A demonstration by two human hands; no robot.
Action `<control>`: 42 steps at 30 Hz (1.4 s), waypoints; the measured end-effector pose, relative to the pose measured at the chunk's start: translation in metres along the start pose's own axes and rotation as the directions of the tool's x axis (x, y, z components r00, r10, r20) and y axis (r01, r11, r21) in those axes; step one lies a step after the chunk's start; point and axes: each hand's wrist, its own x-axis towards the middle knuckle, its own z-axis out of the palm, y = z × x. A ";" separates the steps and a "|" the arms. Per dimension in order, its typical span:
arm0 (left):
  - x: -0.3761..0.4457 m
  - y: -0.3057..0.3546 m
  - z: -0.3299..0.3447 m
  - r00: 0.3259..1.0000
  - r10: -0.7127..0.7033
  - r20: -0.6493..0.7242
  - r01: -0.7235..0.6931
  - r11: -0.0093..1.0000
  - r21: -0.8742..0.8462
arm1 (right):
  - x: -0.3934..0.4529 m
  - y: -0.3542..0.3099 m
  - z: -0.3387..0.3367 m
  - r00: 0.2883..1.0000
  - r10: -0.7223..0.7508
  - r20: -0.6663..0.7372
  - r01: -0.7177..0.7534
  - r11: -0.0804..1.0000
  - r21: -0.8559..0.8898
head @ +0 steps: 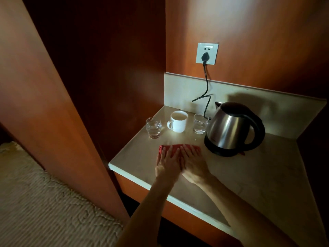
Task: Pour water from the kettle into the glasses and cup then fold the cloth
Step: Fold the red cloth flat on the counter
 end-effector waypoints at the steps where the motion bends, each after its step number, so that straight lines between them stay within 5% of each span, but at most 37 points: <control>1: 0.001 -0.018 -0.002 1.000 -0.002 0.010 0.002 1.000 0.010 | 0.009 -0.014 0.003 1.000 -0.007 0.009 0.007 1.000 0.013; 9: -0.038 -0.103 -0.025 0.977 0.055 -0.208 -0.058 0.998 -0.012 | 0.018 -0.101 -0.006 0.993 -0.107 0.052 0.105 0.993 0.045; 18: -0.090 -0.024 -0.026 0.951 0.244 -0.191 -0.234 0.969 0.072 | -0.062 -0.060 -0.037 0.968 -0.098 0.231 0.111 0.993 -0.044; 25: -0.067 0.061 0.004 0.959 0.283 -0.033 -0.283 0.959 -0.006 | -0.113 0.013 -0.061 0.985 0.054 0.164 -0.035 0.993 -0.115; 29: -0.038 0.056 0.024 0.962 0.273 0.026 -0.273 0.962 -0.012 | -0.101 0.034 -0.043 0.985 -0.045 0.168 0.068 0.989 -0.132; 32: -0.013 0.044 0.022 0.971 0.238 -0.030 -0.239 0.971 -0.030 | -0.068 0.036 -0.033 0.993 -0.113 0.037 0.116 0.986 -0.121; 35: 0.013 0.029 0.015 0.973 0.220 -0.073 -0.226 0.971 -0.077 | -0.025 0.030 -0.020 0.998 -0.030 -0.064 0.026 0.997 -0.066; 42: 0.048 -0.041 0.003 0.964 0.182 -0.192 -0.200 0.977 -0.077 | 0.051 -0.002 0.007 0.998 -0.032 -0.050 0.032 0.999 0.013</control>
